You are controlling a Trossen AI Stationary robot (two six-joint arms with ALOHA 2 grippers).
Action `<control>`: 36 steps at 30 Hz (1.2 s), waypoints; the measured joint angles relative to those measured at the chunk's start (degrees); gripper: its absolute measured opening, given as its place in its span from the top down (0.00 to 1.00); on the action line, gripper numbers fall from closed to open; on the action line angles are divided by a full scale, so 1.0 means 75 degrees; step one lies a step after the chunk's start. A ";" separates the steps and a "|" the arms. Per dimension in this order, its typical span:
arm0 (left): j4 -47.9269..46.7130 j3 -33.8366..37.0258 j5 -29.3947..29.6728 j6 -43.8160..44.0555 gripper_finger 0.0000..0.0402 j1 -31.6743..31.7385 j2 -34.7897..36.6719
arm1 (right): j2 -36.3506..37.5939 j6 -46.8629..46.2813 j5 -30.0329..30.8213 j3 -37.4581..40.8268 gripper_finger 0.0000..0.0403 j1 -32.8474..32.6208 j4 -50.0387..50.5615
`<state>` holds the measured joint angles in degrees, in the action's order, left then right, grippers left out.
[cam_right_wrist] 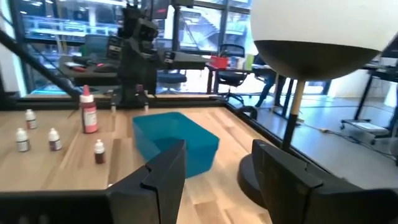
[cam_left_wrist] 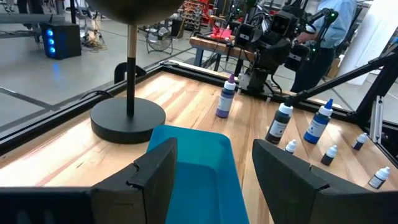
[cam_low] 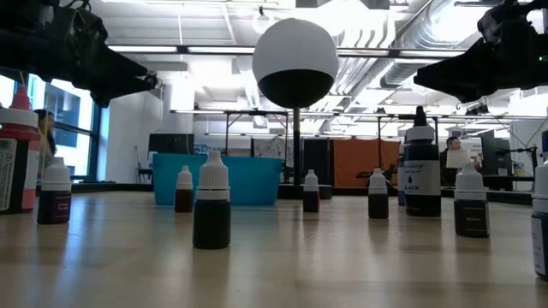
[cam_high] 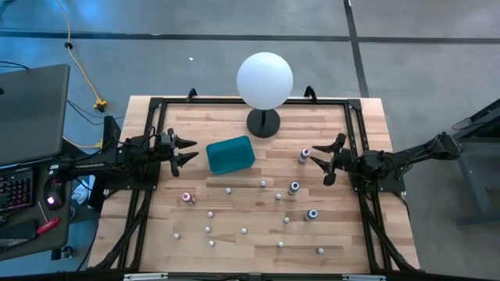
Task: Pick & Place food coloring
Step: Put the large purple food coloring bottle into the blue bin
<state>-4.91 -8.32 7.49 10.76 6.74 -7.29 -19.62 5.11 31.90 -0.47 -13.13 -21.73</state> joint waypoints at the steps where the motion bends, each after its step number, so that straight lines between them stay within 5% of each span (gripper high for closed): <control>1: 0.0000 0.0000 0.0002 0.0000 0.49 0.0000 0.0000 | -0.0046 -0.0019 -0.0002 0.0000 0.57 0.0000 -0.0011; 17: 0.0003 0.0000 0.0015 0.0003 0.49 0.0000 0.0000 | -0.1808 -0.0263 -0.0239 -0.1056 0.59 0.0498 -0.0062; 36: 0.0003 0.0000 0.0009 0.0003 0.49 0.0000 0.0000 | -0.3642 -0.0479 -0.0588 -0.1061 0.59 0.1573 0.0008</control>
<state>-4.89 -8.32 7.55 10.79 6.74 -7.29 -46.93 1.52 27.49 -8.43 -1.33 -21.67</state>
